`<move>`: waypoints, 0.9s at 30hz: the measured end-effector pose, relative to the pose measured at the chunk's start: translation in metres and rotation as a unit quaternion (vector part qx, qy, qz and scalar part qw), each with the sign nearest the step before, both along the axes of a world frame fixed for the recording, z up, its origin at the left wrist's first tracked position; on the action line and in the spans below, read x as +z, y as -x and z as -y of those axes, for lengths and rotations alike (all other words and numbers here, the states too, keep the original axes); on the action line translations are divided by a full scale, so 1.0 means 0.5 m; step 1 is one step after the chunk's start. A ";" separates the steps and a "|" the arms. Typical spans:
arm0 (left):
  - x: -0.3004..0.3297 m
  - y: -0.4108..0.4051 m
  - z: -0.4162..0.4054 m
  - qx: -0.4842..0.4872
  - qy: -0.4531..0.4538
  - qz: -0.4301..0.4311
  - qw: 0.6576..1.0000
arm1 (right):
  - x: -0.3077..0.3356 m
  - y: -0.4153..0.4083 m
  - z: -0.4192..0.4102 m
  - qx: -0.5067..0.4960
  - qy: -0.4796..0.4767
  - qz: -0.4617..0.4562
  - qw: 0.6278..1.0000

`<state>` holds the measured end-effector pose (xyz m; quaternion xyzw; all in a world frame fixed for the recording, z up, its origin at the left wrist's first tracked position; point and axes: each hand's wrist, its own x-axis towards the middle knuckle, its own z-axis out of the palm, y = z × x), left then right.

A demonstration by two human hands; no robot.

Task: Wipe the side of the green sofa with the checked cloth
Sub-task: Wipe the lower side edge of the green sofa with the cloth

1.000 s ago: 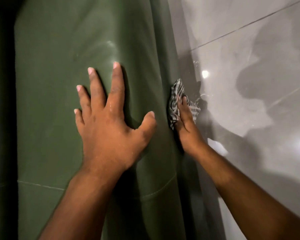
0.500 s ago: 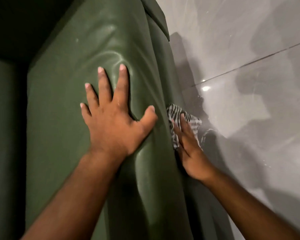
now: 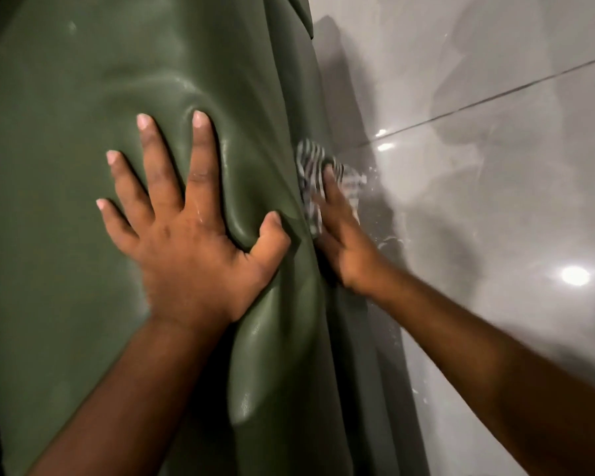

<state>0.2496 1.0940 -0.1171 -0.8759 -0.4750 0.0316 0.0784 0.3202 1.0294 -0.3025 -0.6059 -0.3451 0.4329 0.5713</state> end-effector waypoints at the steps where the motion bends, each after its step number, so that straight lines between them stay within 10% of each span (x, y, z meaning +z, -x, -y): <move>1: 0.000 0.001 0.000 0.000 -0.002 0.000 1.000 | 0.000 0.029 0.043 0.015 -0.011 -0.001 1.000; 15: -0.018 0.003 -0.004 -0.005 -0.016 0.015 1.000 | -0.007 -0.070 -0.124 -0.017 -0.020 0.022 0.999; 27: -0.027 0.008 -0.011 -0.011 -0.016 0.012 1.000 | -0.001 -0.114 -0.181 -0.062 0.091 -0.157 0.982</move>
